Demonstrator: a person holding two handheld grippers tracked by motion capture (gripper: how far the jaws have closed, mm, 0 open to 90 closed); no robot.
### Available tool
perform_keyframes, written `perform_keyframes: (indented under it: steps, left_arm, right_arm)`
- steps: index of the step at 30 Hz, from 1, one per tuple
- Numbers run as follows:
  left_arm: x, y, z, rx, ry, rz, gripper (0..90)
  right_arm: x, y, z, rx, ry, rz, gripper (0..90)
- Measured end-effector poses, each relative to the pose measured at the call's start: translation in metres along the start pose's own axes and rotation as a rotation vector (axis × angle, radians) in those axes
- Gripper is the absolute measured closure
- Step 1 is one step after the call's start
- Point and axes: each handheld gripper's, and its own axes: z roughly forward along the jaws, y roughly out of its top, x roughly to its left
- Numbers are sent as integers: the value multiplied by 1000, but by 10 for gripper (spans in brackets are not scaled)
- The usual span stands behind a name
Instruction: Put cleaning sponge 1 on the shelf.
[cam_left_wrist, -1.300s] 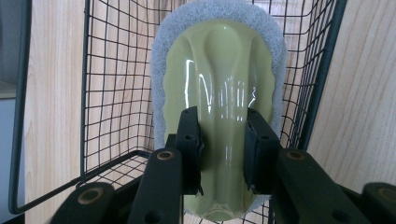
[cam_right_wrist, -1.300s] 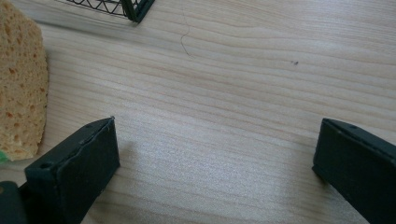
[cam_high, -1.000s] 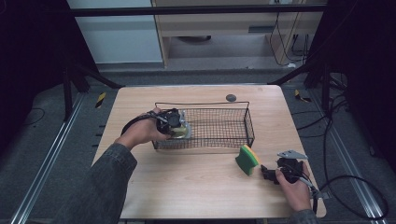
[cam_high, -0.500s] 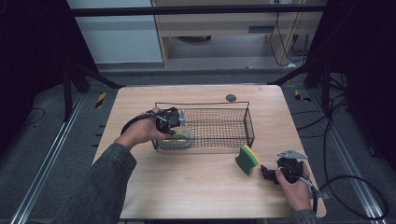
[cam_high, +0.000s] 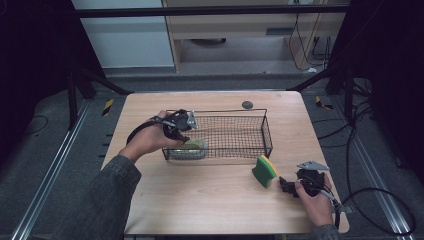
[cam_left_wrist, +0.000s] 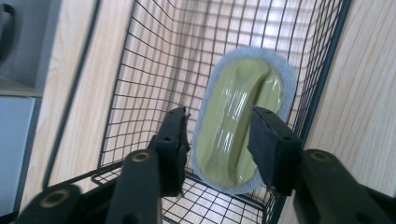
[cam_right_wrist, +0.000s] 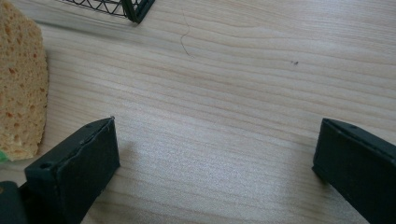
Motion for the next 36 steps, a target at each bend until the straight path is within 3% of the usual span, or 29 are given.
perform_keyframes:
  steps: [3,10,14,18,22,27,36]
  left_arm:
    - [-1,1,-6,-29,16,-42,476]
    - [-11,1,-14,-58,47,-144,217]
    - [-19,-3,-20,-123,52,-244,139]
    - [-30,-9,-27,-170,62,-295,105]
    - [-39,-16,-33,-183,75,-318,92]
    - [-47,-32,-39,-212,97,-389,84]
    - [-67,-64,-34,-224,128,-445,66]
  right_arm:
    - [0,0,0,0,0,0,5]
    - [0,0,0,0,1,2,5]
    - [0,0,0,-1,1,-1,5]
    - [0,0,0,-1,-2,2,5]
    - [1,0,0,0,-4,3,5]
    - [1,0,0,0,-4,4,5]
    - [1,0,0,0,-5,5,5]
